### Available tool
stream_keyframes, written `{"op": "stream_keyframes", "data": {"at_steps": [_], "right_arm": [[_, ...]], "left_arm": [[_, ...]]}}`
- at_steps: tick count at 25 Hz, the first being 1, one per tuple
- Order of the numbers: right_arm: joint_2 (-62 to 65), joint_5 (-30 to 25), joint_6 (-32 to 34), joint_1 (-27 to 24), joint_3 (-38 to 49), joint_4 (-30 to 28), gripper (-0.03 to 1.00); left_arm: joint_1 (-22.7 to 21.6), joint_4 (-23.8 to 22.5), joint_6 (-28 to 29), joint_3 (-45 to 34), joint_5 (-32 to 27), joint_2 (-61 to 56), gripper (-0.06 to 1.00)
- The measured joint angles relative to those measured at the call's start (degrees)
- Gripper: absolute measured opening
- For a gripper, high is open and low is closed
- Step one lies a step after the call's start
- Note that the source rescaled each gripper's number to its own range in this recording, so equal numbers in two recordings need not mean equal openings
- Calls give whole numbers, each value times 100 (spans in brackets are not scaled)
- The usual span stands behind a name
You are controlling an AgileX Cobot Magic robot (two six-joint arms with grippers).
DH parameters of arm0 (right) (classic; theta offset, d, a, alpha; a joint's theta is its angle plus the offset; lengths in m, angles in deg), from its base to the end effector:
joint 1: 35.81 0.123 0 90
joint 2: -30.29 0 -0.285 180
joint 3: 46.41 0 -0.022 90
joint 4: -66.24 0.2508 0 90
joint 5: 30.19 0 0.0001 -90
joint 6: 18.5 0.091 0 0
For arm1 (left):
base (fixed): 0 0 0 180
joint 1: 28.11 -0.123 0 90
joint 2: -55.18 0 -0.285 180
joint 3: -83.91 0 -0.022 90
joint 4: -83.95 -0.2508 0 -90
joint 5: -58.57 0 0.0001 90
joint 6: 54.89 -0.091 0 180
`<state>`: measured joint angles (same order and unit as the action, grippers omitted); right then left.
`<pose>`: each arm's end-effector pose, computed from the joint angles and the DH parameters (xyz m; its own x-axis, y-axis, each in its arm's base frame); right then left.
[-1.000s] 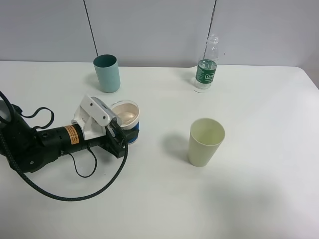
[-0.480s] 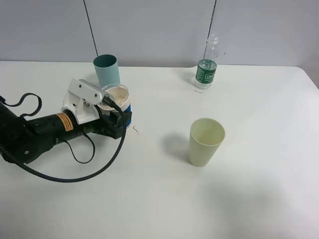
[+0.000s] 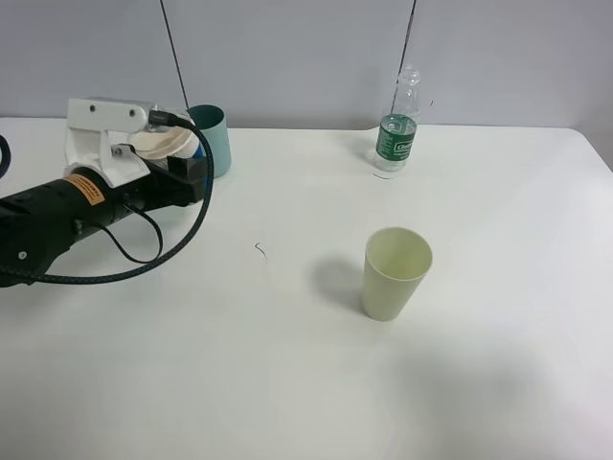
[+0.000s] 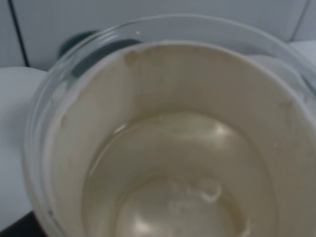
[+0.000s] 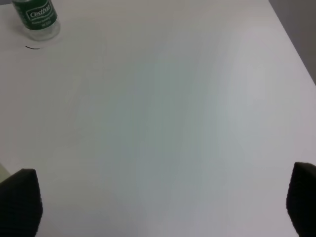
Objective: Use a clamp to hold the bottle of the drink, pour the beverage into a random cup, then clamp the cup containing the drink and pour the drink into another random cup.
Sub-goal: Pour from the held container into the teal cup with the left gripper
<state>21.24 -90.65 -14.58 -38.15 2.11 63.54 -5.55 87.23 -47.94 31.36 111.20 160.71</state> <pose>-0.0015 -0.0037 0.2781 -0.4652 0.0642 -0.8829 0.0981 0.9950 0.0206 0.2582 -0.1028 0.1488 -0.2970 -0.0448 -0.9538 0.3003 0.9438 -0.1378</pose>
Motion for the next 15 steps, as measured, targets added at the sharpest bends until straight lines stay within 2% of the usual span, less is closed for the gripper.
{"op": "stream_keyframes", "data": {"at_steps": [8, 12, 15], "right_arm": [[0, 0, 0, 0, 0, 0, 100], [0, 0, 0, 0, 0, 0, 100], [0, 0, 0, 0, 0, 0, 100]], "left_arm": [[-653, 36, -6, 100, -440, -105, 1], [-769, 29, -203, 631, -1556, -105, 1], [-780, 29, -694, 1144, -2316, -105, 1]]}}
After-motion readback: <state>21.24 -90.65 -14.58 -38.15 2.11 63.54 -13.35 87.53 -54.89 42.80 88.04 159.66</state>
